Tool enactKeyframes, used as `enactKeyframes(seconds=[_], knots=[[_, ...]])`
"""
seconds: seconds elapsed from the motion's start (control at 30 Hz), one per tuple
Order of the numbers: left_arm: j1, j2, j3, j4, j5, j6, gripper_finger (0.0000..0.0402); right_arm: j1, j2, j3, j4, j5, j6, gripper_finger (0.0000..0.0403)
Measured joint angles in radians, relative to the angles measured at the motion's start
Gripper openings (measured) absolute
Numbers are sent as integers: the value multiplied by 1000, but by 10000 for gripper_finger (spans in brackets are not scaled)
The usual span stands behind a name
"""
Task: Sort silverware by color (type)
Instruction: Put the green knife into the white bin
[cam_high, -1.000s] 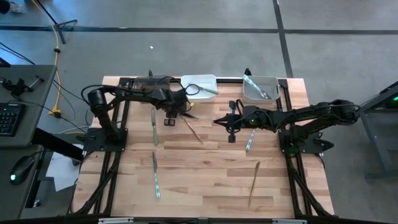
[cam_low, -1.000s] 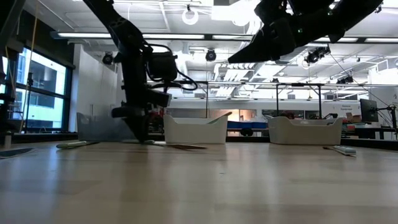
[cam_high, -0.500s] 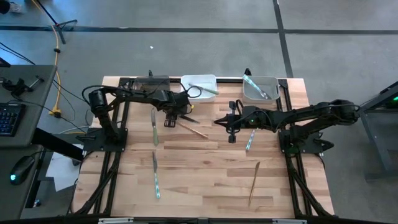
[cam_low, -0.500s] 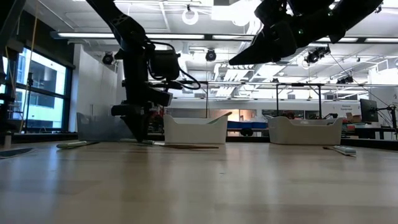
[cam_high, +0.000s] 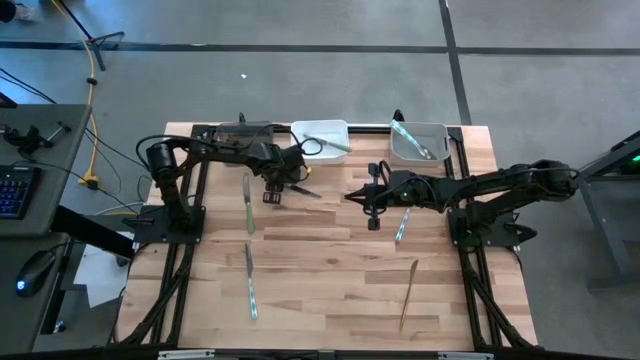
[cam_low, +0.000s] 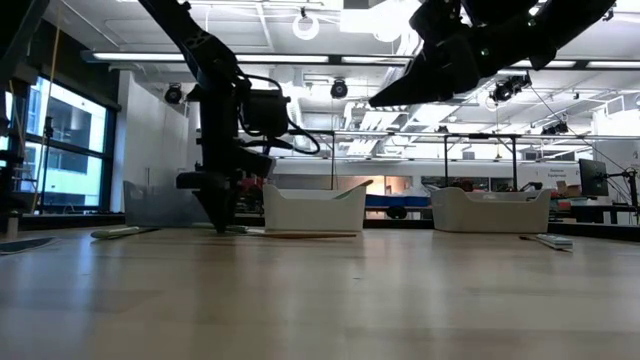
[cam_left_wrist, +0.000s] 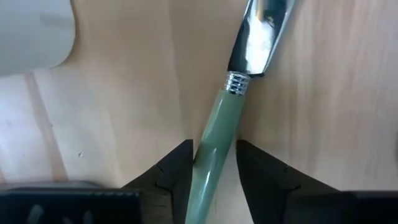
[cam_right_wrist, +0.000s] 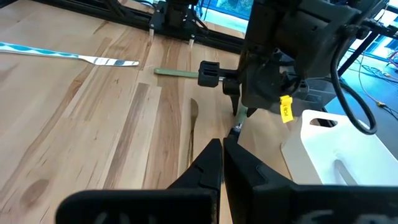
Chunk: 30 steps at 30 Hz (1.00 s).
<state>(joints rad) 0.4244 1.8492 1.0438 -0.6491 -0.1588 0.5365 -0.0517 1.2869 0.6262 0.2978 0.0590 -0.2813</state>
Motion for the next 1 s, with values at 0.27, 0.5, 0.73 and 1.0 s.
enactKeyframes(seconds=[0.27,0.5,0.73,1.0], knots=[[-38,0,0,-43,1,-11,56,0,0,0,-18,0,4,0],[-61,-5,1,-84,60,-57,36,0,0,-24,-36,0,46,0],[-57,-64,-9,-73,335,-127,22,26,0,-154,147,1,151,0],[-51,-112,-9,22,418,-184,5,62,5,-237,297,52,281,0]])
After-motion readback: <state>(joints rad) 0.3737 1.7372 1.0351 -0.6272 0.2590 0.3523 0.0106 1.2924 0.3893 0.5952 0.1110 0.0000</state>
